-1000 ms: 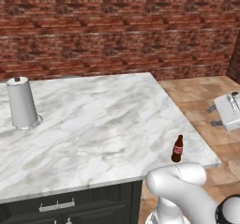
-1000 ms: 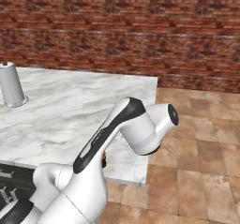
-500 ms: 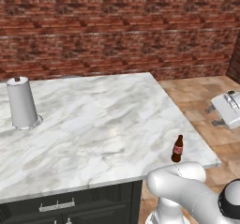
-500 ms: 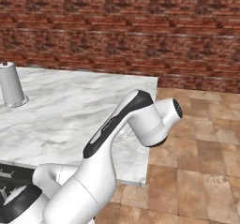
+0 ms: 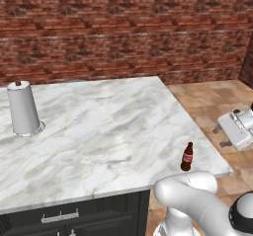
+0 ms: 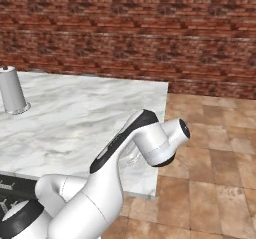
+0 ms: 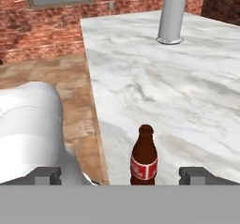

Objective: Pick the bottled drink from the counter and place it in the open cabinet.

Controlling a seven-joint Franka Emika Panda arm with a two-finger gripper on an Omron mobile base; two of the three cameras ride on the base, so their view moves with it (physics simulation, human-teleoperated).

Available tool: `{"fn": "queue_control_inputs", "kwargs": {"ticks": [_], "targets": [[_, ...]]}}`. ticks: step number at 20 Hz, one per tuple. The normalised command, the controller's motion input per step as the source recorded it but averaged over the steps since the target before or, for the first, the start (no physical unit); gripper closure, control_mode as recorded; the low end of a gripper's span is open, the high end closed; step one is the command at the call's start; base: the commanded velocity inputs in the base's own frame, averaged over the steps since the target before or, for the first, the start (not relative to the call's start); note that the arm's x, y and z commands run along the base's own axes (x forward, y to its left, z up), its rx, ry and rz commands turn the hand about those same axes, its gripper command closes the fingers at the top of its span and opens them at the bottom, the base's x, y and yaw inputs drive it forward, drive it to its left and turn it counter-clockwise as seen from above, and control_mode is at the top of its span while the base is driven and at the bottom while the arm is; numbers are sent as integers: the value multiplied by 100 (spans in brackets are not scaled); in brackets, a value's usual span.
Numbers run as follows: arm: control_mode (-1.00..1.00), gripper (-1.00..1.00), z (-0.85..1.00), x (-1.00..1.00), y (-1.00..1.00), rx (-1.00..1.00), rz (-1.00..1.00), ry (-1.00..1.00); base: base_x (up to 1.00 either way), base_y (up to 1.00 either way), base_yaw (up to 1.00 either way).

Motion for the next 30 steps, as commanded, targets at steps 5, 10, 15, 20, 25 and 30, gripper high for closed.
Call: {"fn": "queue_control_inputs", "kwargs": {"ticks": [5, 10, 15, 20, 25, 30], "targets": [[-100, -100, -62, 0, 1, 0, 0, 0, 0, 0, 0], [-100, -100, -48, 0, 5, 0, 0, 0, 0, 0, 0], [-100, -100, -28, 1, 0, 0, 0, 0, 0, 0, 0], [-100, -100, -19, 10, 0, 0, 0, 1, 0, 0, 0], [-100, -100, -18, 28, 0, 0, 0, 5, 0, 0, 0], [-100, -100, -17, 24, 0, 0, 0, 4, 0, 0, 0]]}}
